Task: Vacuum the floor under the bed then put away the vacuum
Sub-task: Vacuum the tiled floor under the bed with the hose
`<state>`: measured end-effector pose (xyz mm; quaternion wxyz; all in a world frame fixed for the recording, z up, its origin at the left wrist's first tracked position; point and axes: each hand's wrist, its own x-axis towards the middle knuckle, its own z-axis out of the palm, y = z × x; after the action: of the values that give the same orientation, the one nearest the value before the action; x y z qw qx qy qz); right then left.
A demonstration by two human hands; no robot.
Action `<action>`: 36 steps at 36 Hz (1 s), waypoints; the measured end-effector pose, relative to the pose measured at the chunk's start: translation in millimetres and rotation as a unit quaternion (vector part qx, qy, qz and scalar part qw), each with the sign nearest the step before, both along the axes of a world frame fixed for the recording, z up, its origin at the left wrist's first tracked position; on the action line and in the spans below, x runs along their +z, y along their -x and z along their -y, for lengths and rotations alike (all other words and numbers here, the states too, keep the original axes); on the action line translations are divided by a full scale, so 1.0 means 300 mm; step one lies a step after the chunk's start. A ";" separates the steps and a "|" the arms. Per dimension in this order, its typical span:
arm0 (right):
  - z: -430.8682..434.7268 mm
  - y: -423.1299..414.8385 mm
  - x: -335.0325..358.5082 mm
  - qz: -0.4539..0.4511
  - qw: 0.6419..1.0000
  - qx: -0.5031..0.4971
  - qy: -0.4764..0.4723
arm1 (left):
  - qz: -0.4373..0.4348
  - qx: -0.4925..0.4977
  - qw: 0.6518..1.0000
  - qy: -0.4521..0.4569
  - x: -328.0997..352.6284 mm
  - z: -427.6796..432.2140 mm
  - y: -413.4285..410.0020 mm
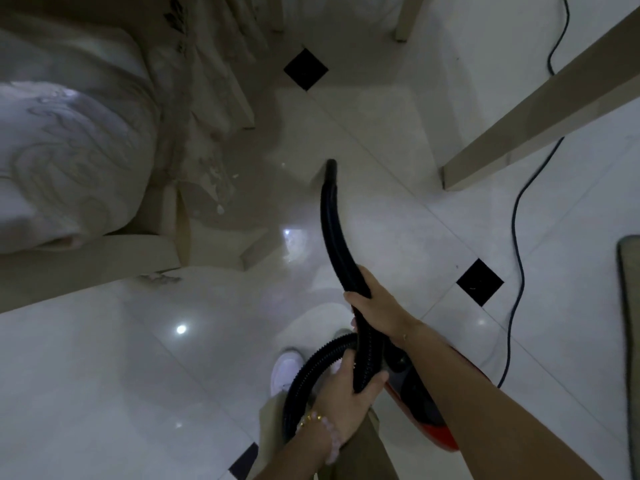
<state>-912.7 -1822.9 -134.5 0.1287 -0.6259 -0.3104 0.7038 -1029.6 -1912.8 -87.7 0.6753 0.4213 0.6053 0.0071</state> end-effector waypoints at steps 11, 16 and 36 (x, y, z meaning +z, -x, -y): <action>-0.042 0.155 -0.031 0.005 0.993 0.117 -0.012 | -0.015 0.109 0.993 0.035 -0.049 0.036 0.052; -0.036 0.163 -0.063 0.074 0.995 0.053 -0.041 | -0.029 0.117 0.992 0.027 -0.068 0.017 0.076; -0.092 0.193 -0.098 0.007 0.990 0.136 -0.042 | -0.024 0.215 0.976 -0.002 -0.114 0.039 0.029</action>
<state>-970.8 -1795.3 -163.9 0.0562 -0.5766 -0.4231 0.6967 -1038.3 -1924.4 -121.8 0.6425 0.2827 0.6976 0.1434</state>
